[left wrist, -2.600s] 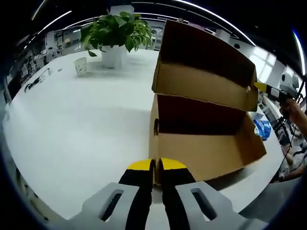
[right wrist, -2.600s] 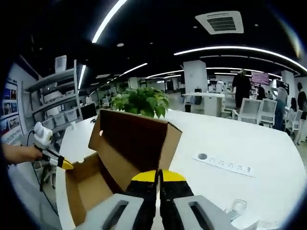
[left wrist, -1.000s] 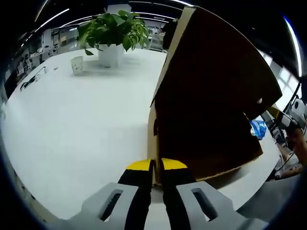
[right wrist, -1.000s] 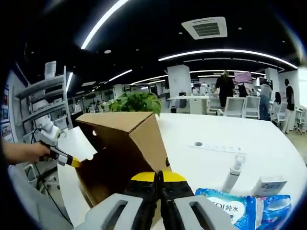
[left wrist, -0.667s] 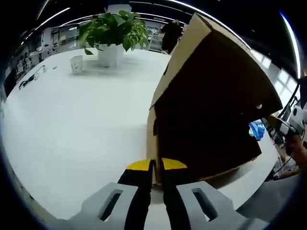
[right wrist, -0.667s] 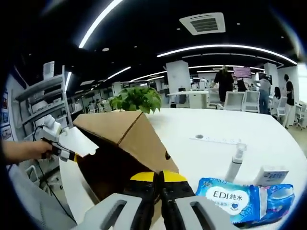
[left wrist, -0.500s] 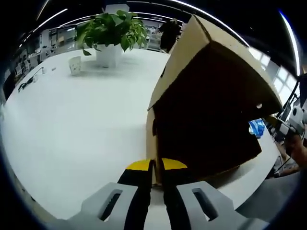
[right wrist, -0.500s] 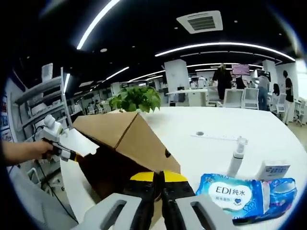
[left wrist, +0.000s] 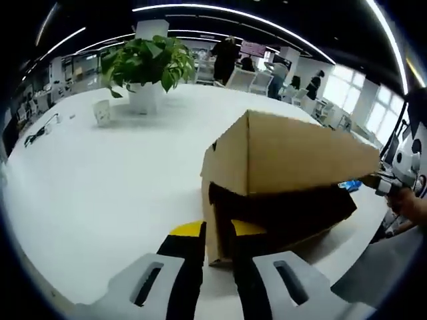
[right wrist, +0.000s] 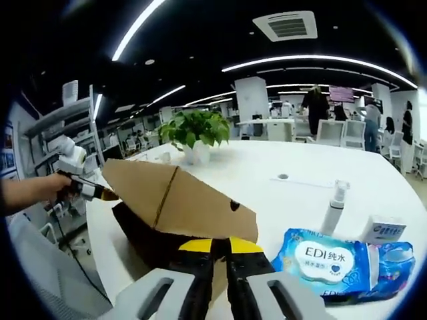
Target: Operate the shoe box by opening the lid, removing the specified soft item, and placing it in the target area until the item is outside and the box remains undamaged.
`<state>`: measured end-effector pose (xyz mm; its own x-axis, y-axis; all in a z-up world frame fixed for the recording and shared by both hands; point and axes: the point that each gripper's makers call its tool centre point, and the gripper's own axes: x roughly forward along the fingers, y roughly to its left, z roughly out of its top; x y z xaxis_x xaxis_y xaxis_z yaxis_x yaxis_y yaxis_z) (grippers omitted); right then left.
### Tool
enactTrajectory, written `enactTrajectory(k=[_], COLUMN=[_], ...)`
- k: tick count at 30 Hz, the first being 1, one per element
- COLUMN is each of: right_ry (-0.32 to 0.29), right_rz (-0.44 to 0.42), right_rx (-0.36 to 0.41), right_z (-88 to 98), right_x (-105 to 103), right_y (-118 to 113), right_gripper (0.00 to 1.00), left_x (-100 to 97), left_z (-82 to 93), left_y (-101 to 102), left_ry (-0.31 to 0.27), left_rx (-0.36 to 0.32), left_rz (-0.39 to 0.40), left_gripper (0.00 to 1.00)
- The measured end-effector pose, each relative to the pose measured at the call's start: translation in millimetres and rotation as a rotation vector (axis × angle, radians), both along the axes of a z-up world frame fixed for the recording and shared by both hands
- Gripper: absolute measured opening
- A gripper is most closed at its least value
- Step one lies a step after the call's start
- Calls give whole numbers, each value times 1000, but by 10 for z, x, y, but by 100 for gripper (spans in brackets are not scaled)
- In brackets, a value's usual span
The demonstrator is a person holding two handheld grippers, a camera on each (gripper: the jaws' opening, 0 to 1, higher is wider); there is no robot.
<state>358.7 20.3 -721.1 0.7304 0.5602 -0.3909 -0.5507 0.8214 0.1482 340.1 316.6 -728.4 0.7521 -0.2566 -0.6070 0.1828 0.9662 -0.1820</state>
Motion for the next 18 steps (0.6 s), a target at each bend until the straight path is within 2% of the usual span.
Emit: enactTrajectory(k=[2, 4, 7, 13, 18], right_ry=[-4, -4, -16, -23, -41], right_rz=[16, 30, 50, 98, 171], right_rx=[-12, -17, -31, -50, -72], right_z=[-18, -27, -33, -39, -34], right_x=[-25, -46, -75, -130, -218], right_y=[8, 18, 27, 61, 134], right_gripper=[2, 4, 6, 12, 20], left_x=[8, -10, -32, -85, -127], left_z=[65, 85, 91, 82, 70], left_y=[-35, -87, -125, -146, -106], left_ry=[-27, -28, -36, -39, -31], left_rx=[9, 16, 46, 68, 125], left_rz=[-35, -72, -105, -133, -167], left_gripper=[17, 22, 22, 26, 35])
